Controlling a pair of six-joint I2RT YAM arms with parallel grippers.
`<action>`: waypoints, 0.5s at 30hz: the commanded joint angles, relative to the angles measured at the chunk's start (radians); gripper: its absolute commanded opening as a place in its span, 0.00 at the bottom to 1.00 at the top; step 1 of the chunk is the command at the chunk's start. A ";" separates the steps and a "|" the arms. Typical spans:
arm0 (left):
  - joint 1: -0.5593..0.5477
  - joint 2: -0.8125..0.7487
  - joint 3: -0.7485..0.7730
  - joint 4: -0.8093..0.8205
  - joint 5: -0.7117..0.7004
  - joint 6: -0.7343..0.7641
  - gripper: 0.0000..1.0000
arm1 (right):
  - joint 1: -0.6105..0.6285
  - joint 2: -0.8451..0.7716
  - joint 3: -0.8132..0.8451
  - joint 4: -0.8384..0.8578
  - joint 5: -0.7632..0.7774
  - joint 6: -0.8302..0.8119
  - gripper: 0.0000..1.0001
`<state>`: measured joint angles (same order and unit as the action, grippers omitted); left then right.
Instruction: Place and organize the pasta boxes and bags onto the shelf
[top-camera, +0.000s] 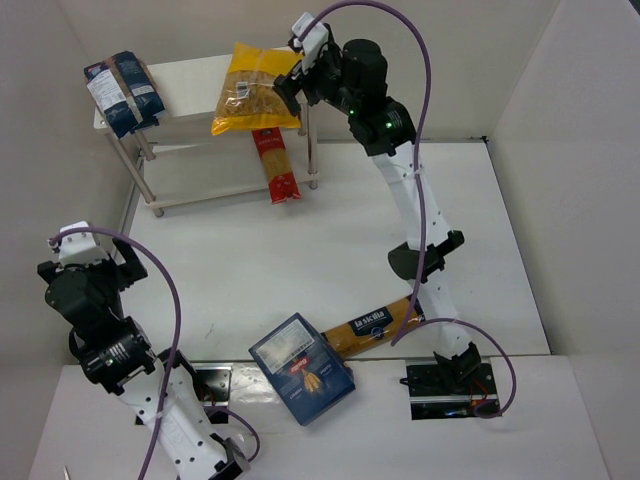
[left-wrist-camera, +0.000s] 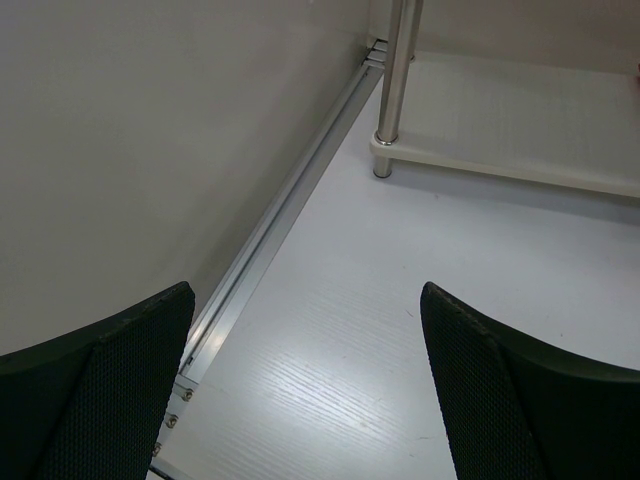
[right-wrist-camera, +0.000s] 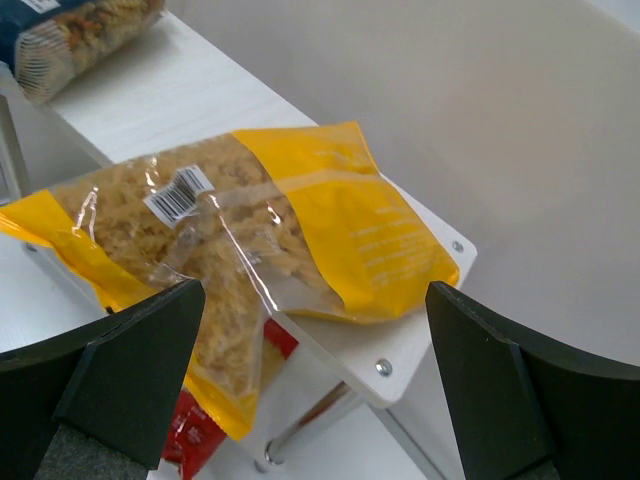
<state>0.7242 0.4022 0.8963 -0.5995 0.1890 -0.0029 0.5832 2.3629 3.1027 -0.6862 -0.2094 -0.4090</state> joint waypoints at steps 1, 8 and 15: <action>0.007 -0.013 -0.002 0.043 0.018 0.006 0.99 | -0.039 -0.076 0.034 -0.095 0.045 0.039 1.00; 0.007 -0.022 -0.002 0.043 0.018 0.006 0.99 | -0.121 -0.119 0.034 -0.282 0.073 0.059 1.00; 0.007 -0.022 -0.002 0.043 0.018 0.006 0.99 | -0.278 -0.119 0.034 -0.498 0.004 0.068 1.00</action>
<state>0.7242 0.3927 0.8963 -0.5987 0.1890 -0.0029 0.3717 2.2944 3.1060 -1.0416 -0.1725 -0.3567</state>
